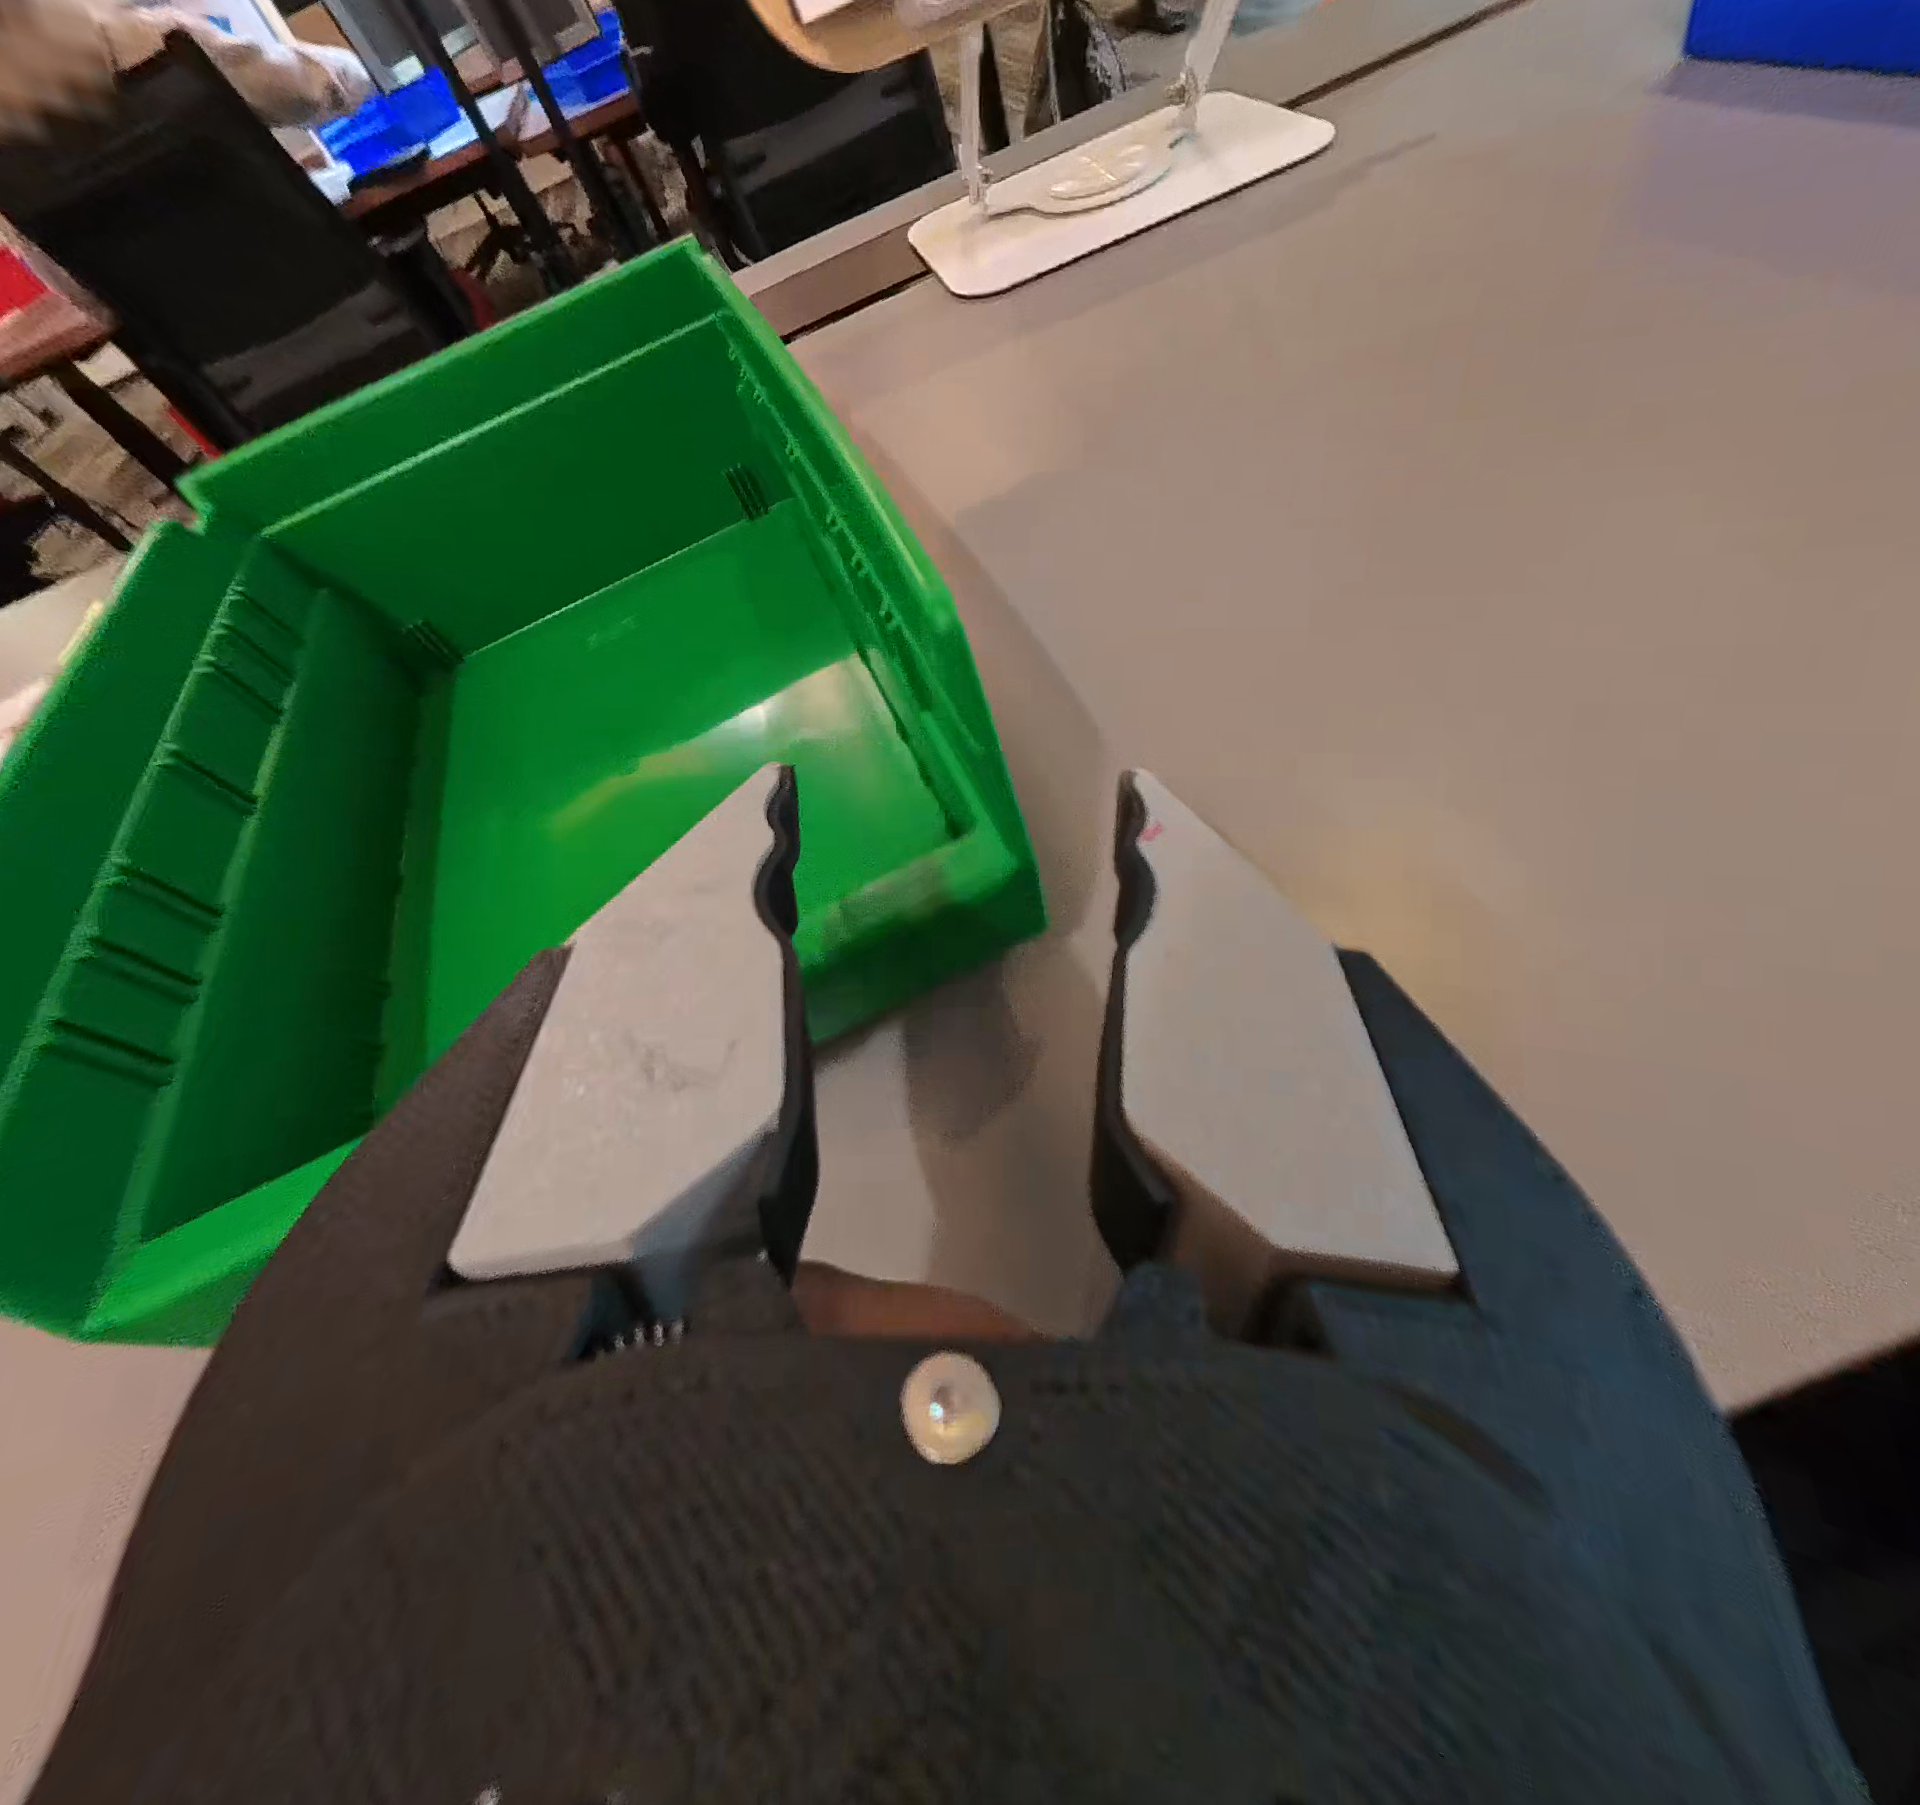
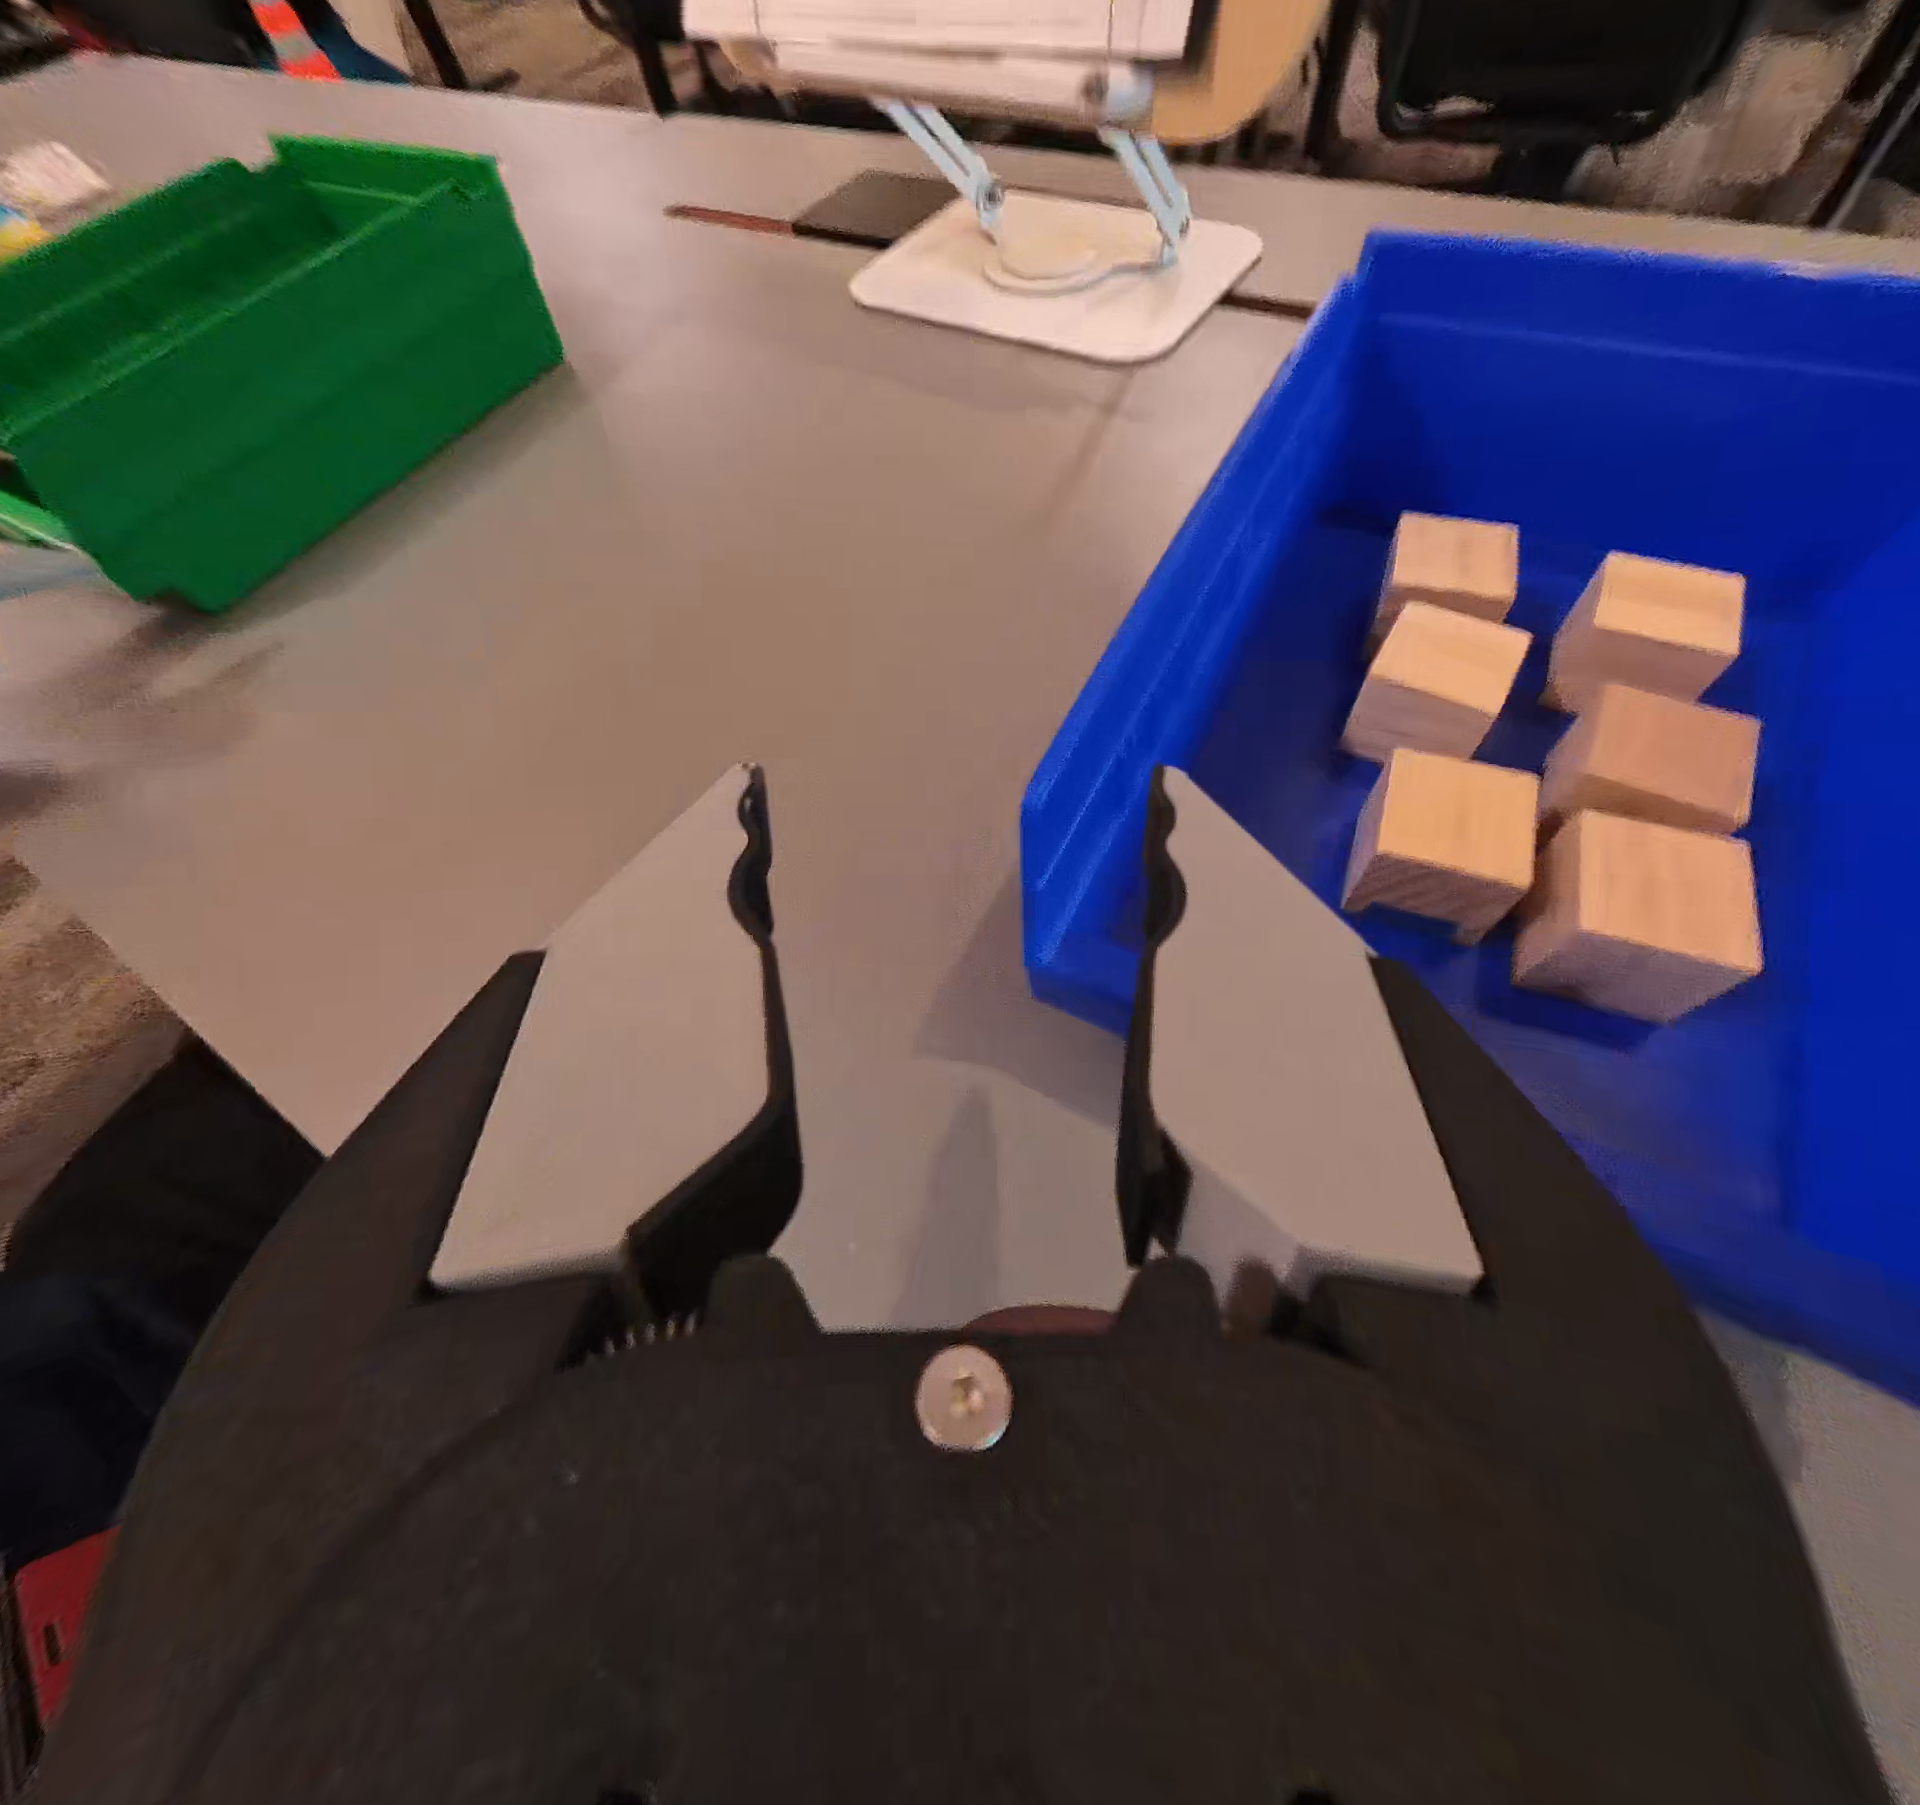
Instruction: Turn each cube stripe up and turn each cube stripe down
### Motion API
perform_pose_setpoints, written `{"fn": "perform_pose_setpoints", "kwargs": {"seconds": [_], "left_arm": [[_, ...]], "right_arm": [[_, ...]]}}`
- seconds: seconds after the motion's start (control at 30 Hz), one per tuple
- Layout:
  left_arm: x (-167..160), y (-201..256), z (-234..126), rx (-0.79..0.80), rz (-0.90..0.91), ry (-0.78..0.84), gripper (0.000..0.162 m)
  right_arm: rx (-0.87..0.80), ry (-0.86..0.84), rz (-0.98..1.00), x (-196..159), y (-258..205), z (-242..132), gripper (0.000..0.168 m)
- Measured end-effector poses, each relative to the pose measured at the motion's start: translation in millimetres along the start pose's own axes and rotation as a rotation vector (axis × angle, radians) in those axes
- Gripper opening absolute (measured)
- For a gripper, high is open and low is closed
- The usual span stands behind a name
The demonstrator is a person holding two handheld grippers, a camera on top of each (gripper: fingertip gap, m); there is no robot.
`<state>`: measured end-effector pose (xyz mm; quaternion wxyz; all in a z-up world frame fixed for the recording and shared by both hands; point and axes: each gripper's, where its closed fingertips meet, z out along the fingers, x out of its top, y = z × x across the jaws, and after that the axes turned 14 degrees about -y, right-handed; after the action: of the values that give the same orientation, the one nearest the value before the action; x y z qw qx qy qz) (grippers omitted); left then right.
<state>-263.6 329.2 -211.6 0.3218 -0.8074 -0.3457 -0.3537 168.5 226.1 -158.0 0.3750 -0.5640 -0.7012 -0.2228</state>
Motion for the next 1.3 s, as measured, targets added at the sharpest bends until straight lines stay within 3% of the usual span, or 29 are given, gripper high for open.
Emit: {"fn": "perform_pose_setpoints", "kwargs": {"seconds": [0.13,0.2,0.27,0.33,0.4,0.5,0.83,1.2,1.3], "left_arm": [[12.3,-3.9,27.3,0.019,-0.022,-0.024,0.059],[15.9,-10.9,36.6,0.098,0.054,-0.020,0.024],[15.1,-23.4,39.7,0.195,0.077,-0.050,0.007],[12.0,-37.8,38.3,0.212,0.051,-0.051,0.003],[12.9,-49.9,30.7,0.130,-0.066,-0.002,0.002],[24.2,-73.0,9.6,0.128,-0.154,0.082,0.002],[81.2,-101.8,-72.7,0.130,-0.219,0.307,0.002],[76.2,-145.9,-130.6,0.274,-0.242,0.400,0.002],[74.5,-156.1,-144.7,0.310,-0.235,0.425,0.002]], "right_arm": [[-0.084,-0.047,0.015,-14.7,-8.6,34.1,0.071],[-0.179,-0.069,-0.011,-15.9,-0.7,54.2,0.072],[-0.302,-0.138,-0.029,-22.8,17.1,69.1,0.055],[-0.453,-0.166,-0.055,-24.2,38.8,67.6,0.011],[-0.448,-0.182,-0.044,-23.9,38.8,67.9,0.006],[-0.447,-0.202,-0.094,-21.0,19.8,74.8,0.008],[-0.282,-0.193,-0.116,20.3,-154.7,153.5,0.018],[0.084,-0.171,-0.211,88.8,-376.2,270.3,0.035],[0.212,-0.144,-0.218,107.3,-414.4,262.8,0.034]]}}
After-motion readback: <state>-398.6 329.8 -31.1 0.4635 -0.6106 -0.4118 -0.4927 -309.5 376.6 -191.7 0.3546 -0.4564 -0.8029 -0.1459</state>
